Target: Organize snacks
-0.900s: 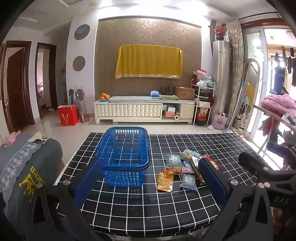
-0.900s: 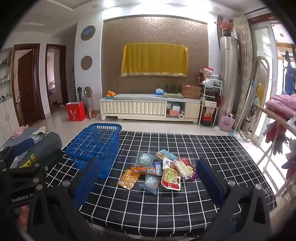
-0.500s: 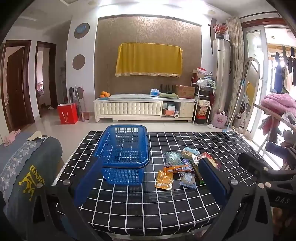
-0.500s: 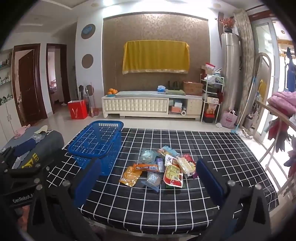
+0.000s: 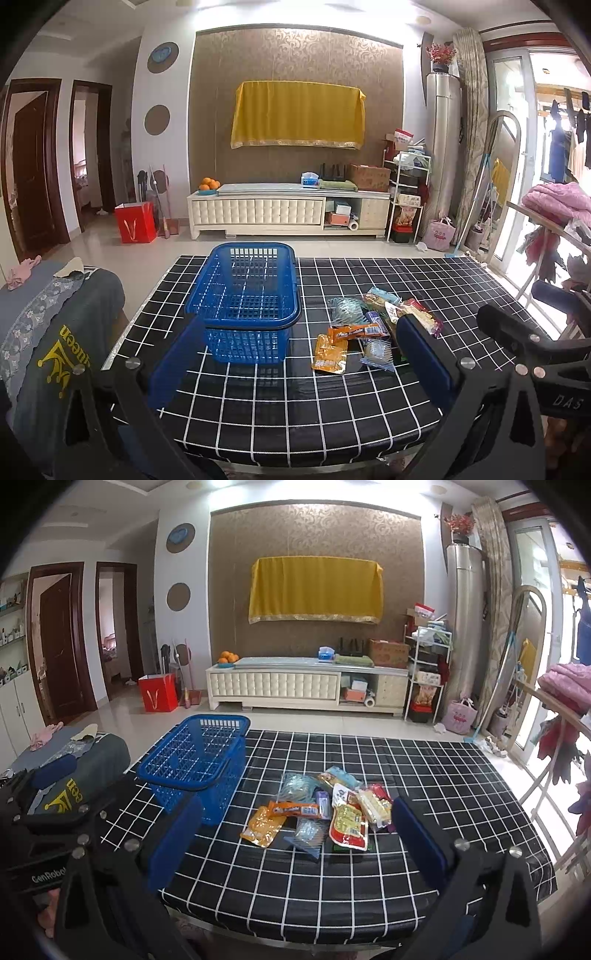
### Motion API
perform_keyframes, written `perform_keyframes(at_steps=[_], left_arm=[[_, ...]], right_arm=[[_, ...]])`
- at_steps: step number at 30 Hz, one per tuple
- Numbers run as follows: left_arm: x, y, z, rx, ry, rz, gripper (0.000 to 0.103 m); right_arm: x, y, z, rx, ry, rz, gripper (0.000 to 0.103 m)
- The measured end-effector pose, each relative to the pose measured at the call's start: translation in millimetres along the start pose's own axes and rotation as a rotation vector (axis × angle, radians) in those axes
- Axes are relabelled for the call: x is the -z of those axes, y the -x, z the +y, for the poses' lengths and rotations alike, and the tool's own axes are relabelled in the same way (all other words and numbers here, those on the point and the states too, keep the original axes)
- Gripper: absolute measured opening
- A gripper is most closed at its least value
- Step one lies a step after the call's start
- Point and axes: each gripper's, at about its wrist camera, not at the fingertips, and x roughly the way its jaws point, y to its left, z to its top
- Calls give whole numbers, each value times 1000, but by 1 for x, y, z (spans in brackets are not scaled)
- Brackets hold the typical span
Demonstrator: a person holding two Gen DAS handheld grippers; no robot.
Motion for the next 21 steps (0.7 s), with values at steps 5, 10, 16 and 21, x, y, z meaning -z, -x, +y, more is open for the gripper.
perform_keyframes(at_steps=[5, 10, 16, 21], left_arm=[[0, 0, 0, 3, 5, -2, 103], [1, 1, 1, 6, 7, 1, 103], [1, 2, 1, 4, 6, 2, 103], [2, 2, 0, 4, 7, 4, 103]], right_arm=[[-1, 0, 0, -5, -1, 3, 103], [0, -2, 1, -9, -2, 6, 103], [4, -4, 1, -13, -5, 14, 103], [5, -4, 1, -16, -9, 19, 103]])
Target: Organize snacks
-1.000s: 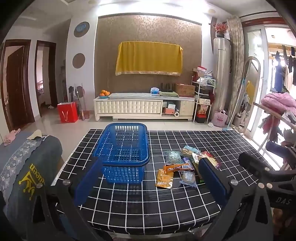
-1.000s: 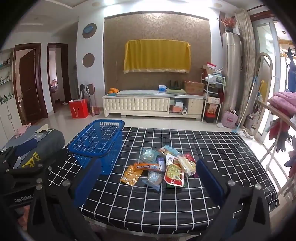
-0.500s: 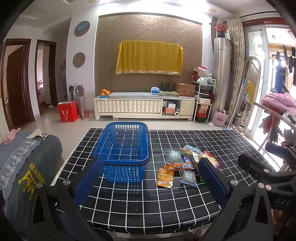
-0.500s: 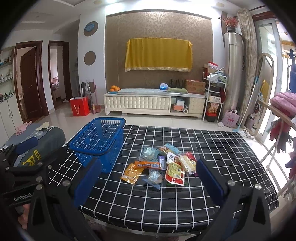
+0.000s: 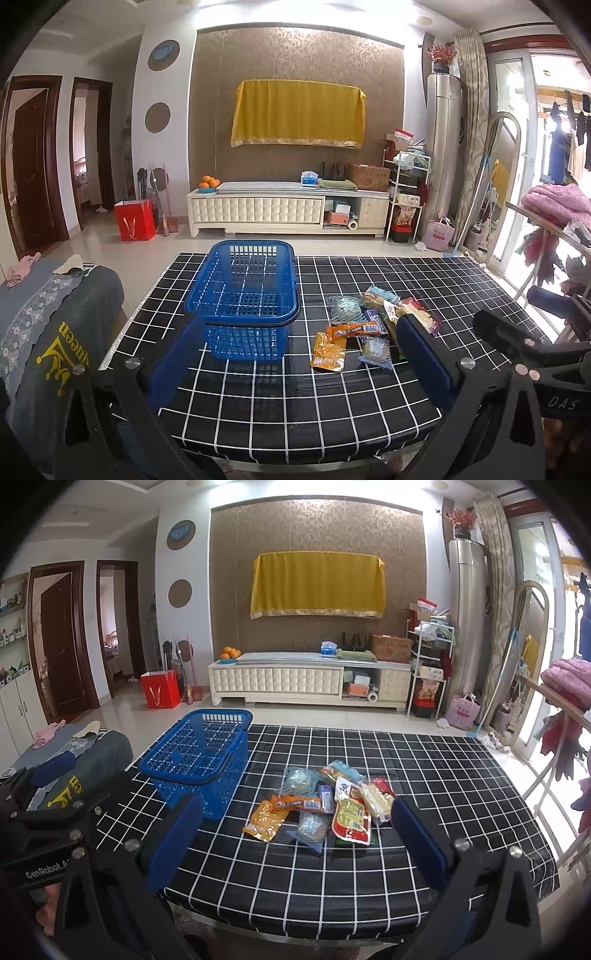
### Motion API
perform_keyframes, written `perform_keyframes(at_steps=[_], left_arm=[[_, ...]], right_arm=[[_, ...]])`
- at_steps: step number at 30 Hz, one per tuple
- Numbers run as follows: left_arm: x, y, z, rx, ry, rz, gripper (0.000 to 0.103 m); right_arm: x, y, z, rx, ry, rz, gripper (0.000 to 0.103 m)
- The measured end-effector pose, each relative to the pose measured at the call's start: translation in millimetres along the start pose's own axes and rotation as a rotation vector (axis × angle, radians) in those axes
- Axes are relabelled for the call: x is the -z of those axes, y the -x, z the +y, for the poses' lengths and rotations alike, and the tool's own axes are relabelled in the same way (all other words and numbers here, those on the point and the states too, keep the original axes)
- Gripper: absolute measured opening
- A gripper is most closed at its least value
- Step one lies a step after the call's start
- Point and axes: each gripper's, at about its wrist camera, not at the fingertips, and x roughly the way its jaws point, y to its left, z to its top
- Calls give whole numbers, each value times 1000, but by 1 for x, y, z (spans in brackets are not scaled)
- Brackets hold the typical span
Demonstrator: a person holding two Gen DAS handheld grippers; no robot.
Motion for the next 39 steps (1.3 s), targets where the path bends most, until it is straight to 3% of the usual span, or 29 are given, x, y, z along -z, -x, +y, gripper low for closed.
perform_keyframes(at_steps=[39], left_arm=[[4, 0, 0, 4, 6, 10, 102]], right_arm=[[3, 2, 1, -10, -9, 15, 103]])
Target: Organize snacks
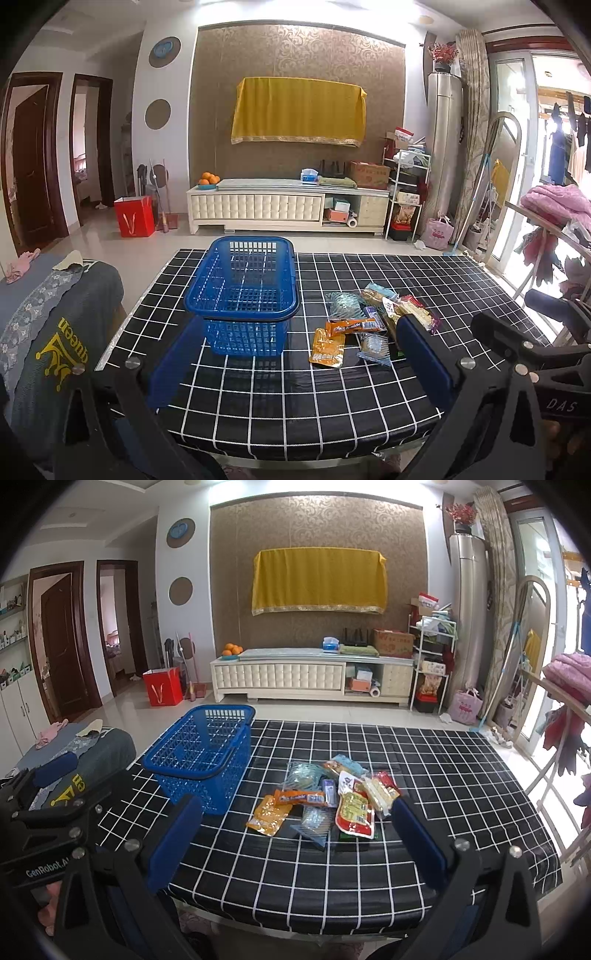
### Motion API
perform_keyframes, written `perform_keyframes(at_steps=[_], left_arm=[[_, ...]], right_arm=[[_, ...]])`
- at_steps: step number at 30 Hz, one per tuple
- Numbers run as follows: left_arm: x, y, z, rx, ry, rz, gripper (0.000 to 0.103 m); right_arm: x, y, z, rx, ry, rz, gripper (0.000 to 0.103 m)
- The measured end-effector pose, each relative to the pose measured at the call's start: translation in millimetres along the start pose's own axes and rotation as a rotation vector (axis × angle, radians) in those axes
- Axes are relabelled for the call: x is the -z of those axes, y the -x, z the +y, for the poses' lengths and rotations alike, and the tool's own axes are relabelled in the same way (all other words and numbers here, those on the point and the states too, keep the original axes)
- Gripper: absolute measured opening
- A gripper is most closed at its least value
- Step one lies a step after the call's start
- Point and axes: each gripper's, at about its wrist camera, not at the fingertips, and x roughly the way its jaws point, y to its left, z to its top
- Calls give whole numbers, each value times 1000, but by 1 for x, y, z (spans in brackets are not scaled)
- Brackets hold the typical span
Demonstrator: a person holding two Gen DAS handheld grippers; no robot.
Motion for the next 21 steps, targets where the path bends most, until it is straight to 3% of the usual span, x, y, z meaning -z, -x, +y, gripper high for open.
perform_keyframes(at_steps=[11, 21], left_arm=[[-5, -1, -5, 14, -5, 5, 103], [-24, -31, -19, 41, -17, 33, 103]], right_arm=[[-2, 2, -3, 7, 0, -1, 103], [-18, -14, -23, 24, -9, 16, 103]])
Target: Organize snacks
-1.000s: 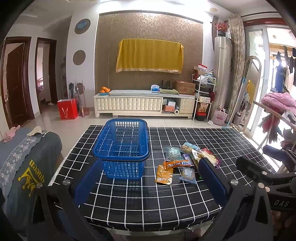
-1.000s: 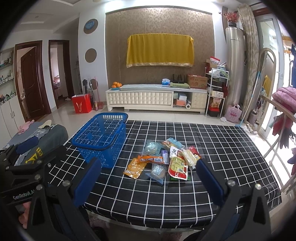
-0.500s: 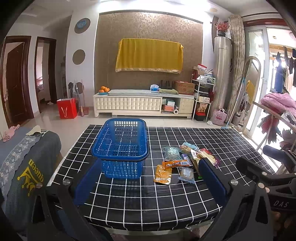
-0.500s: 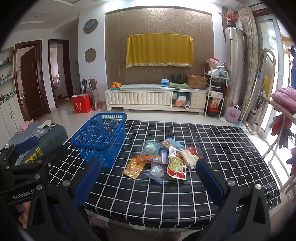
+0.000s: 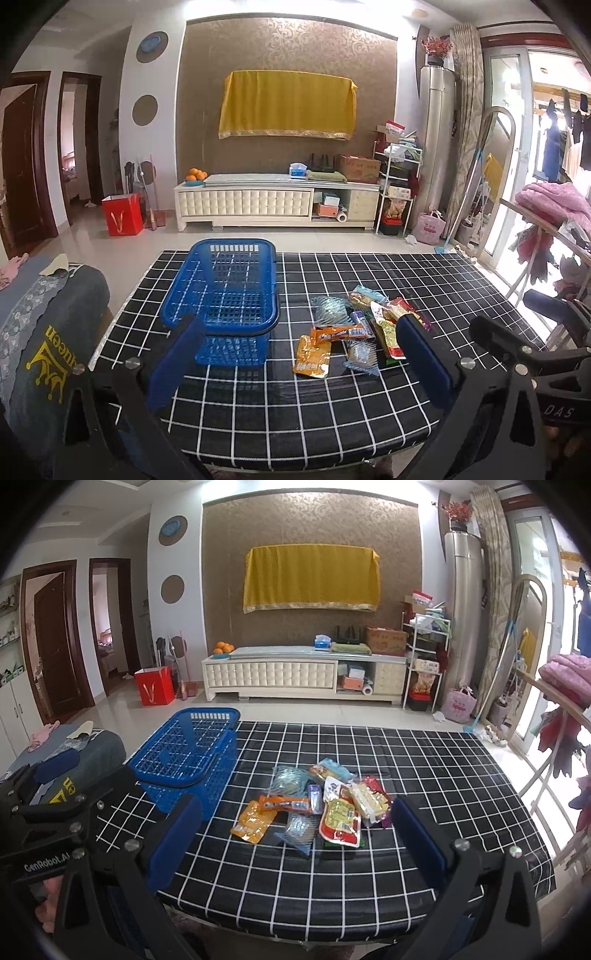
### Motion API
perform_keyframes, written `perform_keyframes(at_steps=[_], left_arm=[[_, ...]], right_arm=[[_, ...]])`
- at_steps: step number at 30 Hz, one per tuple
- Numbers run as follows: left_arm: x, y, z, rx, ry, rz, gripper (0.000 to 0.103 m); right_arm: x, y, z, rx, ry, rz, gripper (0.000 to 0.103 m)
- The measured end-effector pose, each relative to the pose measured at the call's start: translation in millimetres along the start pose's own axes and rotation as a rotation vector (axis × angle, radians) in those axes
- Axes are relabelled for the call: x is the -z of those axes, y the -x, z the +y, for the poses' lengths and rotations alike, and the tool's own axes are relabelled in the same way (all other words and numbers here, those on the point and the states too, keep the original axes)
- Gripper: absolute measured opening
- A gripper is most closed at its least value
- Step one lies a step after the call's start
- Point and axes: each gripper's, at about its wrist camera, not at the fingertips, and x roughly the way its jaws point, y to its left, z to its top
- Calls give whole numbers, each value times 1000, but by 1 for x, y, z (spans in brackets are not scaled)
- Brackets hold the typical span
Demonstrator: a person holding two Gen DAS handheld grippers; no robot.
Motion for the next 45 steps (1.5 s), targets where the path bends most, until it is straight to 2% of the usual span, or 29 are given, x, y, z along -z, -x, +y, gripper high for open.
perform_keyframes(at_steps=[8, 17, 29, 36, 41, 45], left_arm=[[-12, -44, -21, 22, -30, 65, 102], [-10, -113, -41, 30, -30, 186, 103], [1, -201, -77, 97, -67, 340, 102], [24, -252, -92, 118, -92, 453, 103], [37, -278, -94, 150, -60, 534, 102], [39, -290, -92, 154, -47, 568, 102]], right_arm=[[-9, -30, -30, 13, -45, 44, 103], [-8, -85, -75, 48, -83, 156, 103], [2, -157, -115, 69, -66, 323, 103], [19, -215, -133, 41, -31, 431, 103], [27, -255, -141, -32, -18, 493, 103], [32, -285, -139, -77, 27, 542, 96]])
